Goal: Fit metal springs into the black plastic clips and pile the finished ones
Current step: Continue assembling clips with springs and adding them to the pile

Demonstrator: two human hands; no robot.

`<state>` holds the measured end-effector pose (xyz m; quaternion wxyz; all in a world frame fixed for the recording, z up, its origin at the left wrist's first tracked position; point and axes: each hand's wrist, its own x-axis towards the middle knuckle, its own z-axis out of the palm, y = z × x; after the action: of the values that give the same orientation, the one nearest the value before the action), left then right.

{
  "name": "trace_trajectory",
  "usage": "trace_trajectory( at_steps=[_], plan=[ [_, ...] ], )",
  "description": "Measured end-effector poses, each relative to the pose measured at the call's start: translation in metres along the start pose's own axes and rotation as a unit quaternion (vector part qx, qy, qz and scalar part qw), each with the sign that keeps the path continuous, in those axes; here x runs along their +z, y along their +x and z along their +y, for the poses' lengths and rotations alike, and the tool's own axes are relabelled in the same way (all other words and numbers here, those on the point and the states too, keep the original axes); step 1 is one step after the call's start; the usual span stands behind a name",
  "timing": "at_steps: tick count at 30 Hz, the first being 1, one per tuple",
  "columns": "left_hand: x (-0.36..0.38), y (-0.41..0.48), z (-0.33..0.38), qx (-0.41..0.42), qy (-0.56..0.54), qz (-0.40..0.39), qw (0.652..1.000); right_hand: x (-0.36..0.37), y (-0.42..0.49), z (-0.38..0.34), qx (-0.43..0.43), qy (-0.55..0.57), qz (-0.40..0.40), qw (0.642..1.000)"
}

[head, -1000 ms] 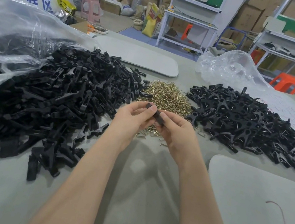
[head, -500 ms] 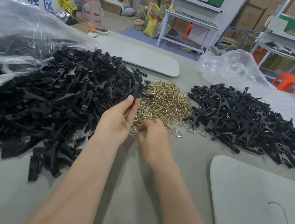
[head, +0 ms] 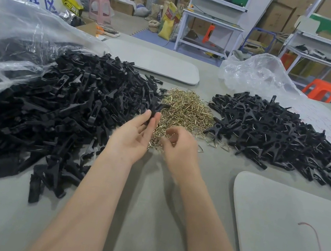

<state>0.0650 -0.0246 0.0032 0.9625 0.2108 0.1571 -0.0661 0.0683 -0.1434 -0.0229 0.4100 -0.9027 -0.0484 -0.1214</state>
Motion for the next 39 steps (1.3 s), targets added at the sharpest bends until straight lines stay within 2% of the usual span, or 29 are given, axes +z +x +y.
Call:
trace_trajectory(
  at_steps=[4, 14, 19, 23, 29, 33, 39],
  plan=[
    [-0.002, 0.001, 0.001, -0.018, -0.026, -0.007, 0.999, -0.005, 0.002, 0.003, 0.021, -0.027, -0.015, 0.999],
    [-0.005, 0.002, -0.002, -0.032, 0.003, -0.014, 0.999, -0.016, 0.006, 0.010, 0.026, -0.144, -0.033, 0.989],
    [-0.004, 0.004, -0.003, 0.004, 0.115, -0.003, 0.993, -0.025, 0.006, 0.012, 0.045, -0.011, 0.030, 0.998],
    [-0.004, 0.006, -0.006, 0.036, 0.166, 0.027, 0.985, -0.028, 0.004, 0.007, 0.060, 0.079, 0.035, 0.994],
    [-0.003, 0.008, -0.008, 0.071, 0.196, 0.006, 0.978, -0.027, 0.002, 0.001, 0.016, 0.134, 0.073, 0.988],
    [-0.002, 0.007, -0.011, 0.087, 0.247, -0.006, 0.965, -0.027, 0.002, 0.002, 0.022, 0.191, 0.085, 0.978],
    [-0.002, 0.007, -0.012, 0.091, 0.277, 0.006, 0.957, -0.029, 0.003, 0.008, -0.003, -0.020, 0.073, 0.997]
  ],
)
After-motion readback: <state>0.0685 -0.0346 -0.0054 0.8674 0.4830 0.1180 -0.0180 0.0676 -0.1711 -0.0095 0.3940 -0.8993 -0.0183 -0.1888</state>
